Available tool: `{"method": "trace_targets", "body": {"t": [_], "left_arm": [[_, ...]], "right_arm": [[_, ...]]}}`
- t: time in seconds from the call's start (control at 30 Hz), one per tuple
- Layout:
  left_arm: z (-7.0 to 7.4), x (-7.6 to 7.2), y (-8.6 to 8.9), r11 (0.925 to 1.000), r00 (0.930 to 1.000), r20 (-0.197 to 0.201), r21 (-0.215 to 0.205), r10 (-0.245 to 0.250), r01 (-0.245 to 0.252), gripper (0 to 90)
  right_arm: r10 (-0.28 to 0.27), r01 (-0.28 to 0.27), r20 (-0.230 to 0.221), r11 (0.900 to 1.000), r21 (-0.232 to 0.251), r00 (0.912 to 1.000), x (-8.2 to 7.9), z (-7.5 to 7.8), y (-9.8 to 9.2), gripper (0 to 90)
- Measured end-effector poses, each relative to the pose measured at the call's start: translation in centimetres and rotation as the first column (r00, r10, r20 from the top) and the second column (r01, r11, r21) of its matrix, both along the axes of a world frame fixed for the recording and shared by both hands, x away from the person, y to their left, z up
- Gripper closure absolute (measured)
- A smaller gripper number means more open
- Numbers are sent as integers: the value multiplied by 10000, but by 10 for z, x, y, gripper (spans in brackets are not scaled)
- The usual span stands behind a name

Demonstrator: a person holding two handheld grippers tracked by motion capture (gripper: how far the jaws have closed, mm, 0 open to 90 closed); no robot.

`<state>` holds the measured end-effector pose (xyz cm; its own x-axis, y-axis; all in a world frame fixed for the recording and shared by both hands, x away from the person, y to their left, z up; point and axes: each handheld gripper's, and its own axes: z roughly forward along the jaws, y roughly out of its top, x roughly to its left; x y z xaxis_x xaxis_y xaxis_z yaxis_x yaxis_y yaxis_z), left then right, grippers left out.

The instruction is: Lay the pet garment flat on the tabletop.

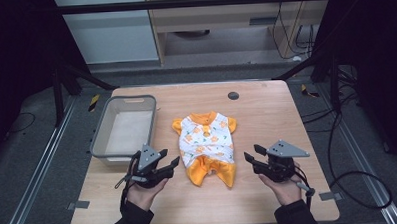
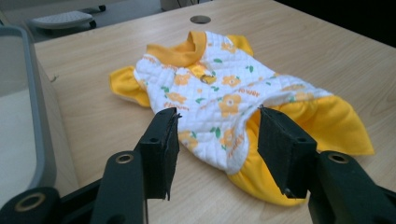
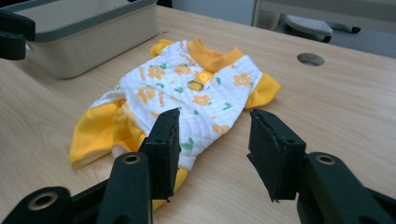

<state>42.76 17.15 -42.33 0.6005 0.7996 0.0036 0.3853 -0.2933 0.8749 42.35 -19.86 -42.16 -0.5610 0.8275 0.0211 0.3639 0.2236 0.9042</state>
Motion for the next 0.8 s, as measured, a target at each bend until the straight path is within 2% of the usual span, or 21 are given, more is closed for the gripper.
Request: {"method": "trace_targets", "body": {"t": [0.13, 0.4, 0.8], "left_arm": [[-11, -5, 0, 9999, 9997, -221, 135, -100, 103, 487], [-23, -7, -2, 9996, 9980, -620, 254, -109, 125, 495], [-44, -3, -19, 9968, 9923, -1189, 680, -338, 421, 532]], "right_arm": [[99, -100, -220, 9999, -23, 9997, -5, -9, -1, 548], [295, -305, -669, 9994, -140, 9973, -7, -25, -1, 564], [818, -870, -1250, 9956, -362, 9888, -8, -46, 15, 555]]}}
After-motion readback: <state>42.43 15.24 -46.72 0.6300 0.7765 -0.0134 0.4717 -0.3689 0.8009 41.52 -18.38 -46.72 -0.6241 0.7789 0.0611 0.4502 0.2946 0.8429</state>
